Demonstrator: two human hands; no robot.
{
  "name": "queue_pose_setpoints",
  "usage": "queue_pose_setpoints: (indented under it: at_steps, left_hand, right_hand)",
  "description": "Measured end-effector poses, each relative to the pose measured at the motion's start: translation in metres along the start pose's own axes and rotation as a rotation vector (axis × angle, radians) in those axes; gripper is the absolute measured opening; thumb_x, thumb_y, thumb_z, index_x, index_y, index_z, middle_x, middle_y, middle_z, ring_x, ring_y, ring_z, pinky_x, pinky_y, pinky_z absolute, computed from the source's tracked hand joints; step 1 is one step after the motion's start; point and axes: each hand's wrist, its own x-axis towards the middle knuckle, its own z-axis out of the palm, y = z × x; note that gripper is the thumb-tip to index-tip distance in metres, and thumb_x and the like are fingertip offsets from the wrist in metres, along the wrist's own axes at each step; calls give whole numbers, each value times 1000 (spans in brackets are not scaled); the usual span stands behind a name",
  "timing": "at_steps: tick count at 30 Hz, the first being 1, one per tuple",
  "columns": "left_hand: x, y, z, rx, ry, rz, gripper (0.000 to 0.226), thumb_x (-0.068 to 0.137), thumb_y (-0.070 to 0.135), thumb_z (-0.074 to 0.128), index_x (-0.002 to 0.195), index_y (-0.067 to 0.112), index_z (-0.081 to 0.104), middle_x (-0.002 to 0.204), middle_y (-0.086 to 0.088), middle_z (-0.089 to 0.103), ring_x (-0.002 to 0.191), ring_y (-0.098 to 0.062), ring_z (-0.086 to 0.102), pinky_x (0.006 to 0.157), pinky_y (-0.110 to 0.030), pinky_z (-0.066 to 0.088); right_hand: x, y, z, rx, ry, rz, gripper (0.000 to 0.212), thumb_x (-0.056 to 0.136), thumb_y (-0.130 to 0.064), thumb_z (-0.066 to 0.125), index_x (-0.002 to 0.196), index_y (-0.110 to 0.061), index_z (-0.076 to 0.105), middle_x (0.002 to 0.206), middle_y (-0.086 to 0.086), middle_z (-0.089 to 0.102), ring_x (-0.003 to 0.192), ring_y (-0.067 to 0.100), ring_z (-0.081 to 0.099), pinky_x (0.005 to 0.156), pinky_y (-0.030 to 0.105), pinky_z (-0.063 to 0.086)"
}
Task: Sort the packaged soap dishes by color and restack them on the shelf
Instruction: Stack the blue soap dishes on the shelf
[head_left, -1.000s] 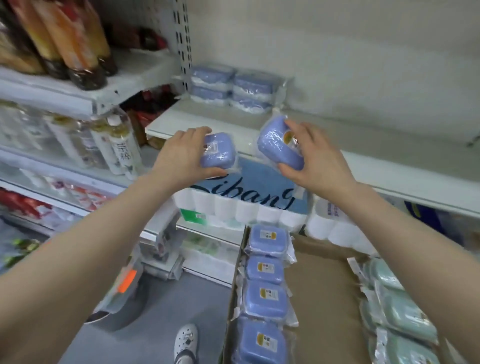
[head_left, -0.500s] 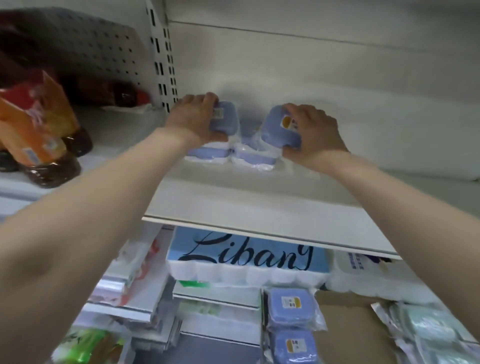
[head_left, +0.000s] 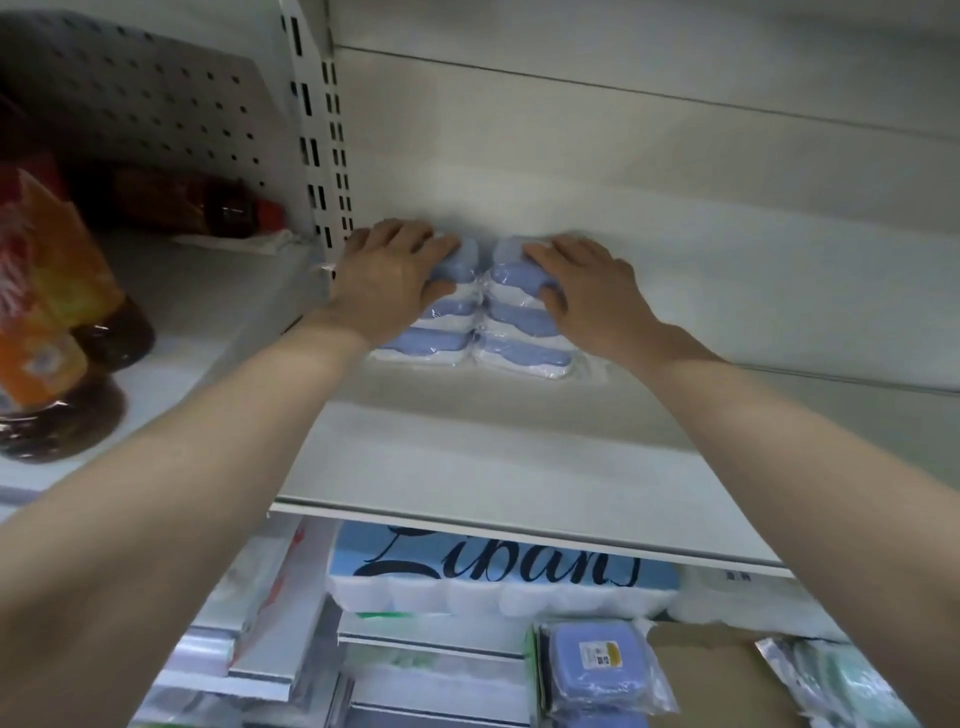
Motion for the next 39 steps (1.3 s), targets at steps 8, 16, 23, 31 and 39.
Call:
queue_pose_setpoints:
  at_steps: [8, 16, 23, 31, 39]
  left_hand:
    - [5, 0, 16, 28, 10, 43, 48, 96, 44, 37, 135, 17, 47, 130, -14, 53, 116, -40, 48, 99, -55, 35]
    - [4, 4, 5, 33, -103, 1, 51, 95, 43, 43, 140, 18, 43, 138, -14, 46, 130, -41, 38, 108, -65, 21]
    - [-7, 26, -16, 11, -51, 4, 50, 91, 31, 60, 135, 9, 50, 137, -19, 49, 133, -44, 36, 114, -54, 20]
    - [-54, 122, -59, -68, -7, -38, 52, 90, 43, 43, 125, 10, 60, 124, -18, 59, 119, -42, 50, 103, -49, 39]
    - [-136, 263, -68, -166, 50, -58, 43, 94, 36, 48, 127, 9, 57, 122, -15, 58, 112, -35, 52, 96, -43, 40]
  right_hand:
    - [-2, 3, 28, -82, 123, -55, 51, 98, -43, 41, 139, -13, 48, 131, 17, 50, 120, 41, 47, 102, 49, 38]
    - [-5, -4, 18, -130, 53, 2, 55, 93, -46, 41, 137, -15, 51, 133, 17, 51, 121, 42, 47, 92, 50, 44]
    - [-25, -3, -12, -93, 15, -18, 62, 94, -50, 31, 144, -17, 44, 146, 19, 42, 134, 44, 36, 105, 52, 32]
    - [-117, 35, -52, -62, 10, -66, 65, 97, -51, 31, 150, -14, 35, 151, 18, 37, 139, 39, 33, 113, 45, 24]
    - [-269, 91, -71, 7, 10, -140, 61, 96, -44, 36, 142, -5, 42, 137, 24, 47, 124, 44, 44, 106, 50, 33]
